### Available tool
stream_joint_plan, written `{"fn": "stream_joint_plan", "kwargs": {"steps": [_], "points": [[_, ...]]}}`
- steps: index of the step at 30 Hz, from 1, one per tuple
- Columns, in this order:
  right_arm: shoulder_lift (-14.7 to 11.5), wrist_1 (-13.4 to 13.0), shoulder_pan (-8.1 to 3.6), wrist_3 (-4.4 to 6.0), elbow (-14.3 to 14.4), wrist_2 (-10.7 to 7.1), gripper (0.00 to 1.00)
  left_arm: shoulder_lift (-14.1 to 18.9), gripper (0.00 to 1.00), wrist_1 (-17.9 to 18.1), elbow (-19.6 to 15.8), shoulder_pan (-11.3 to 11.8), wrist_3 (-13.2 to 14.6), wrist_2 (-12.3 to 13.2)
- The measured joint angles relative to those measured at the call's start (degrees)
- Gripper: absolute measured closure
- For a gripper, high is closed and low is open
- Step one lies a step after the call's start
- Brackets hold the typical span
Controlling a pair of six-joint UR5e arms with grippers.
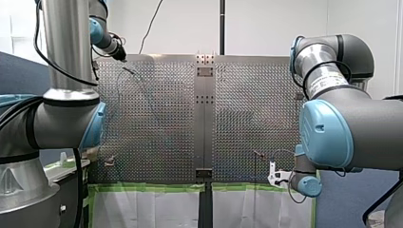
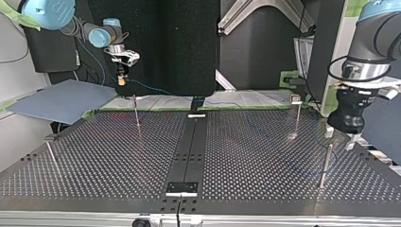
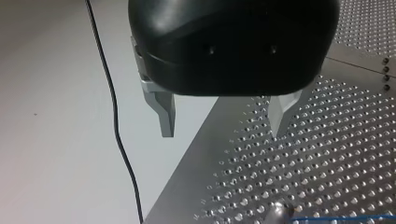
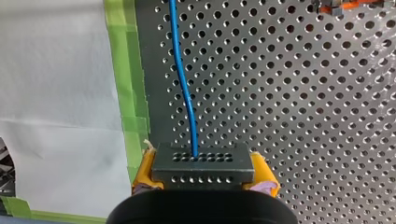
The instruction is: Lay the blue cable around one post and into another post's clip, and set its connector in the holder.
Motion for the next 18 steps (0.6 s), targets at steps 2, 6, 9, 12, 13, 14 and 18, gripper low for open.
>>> {"fn": "stream_joint_plan", "kwargs": {"steps": [2,6,9,12,13,14,18], "points": [[0.00,0.02,0.05,0.01,0.00,-0.01,0.99,-0.40,0.00,-0.14,0.00,-0.05,0.23,-0.57],[0.01,0.02,0.12,0.05,-0.01,0.00,0.99,-1.06,0.00,-0.55,-0.01,-0.17,0.94,-1.71],[0.02,0.03,0.14,0.06,-0.02,0.00,0.99,-1.08,0.00,-0.64,-0.01,-0.18,1.17,-2.03],[0.02,0.01,0.15,0.07,-0.02,0.01,0.99,-0.97,0.00,-0.76,-0.01,-0.18,1.22,-2.14],[0.02,0.00,0.15,0.07,-0.03,0.01,0.99,-0.93,0.00,-0.83,-0.01,-0.19,1.23,-2.17],[0.02,-0.02,0.15,0.07,-0.03,0.02,0.99,-0.88,0.00,-0.95,-0.01,-0.21,1.25,-2.21],[0.02,-0.02,0.21,0.12,-0.10,0.03,0.99,-0.70,0.00,-1.36,0.00,-0.23,1.29,-2.36]]}}
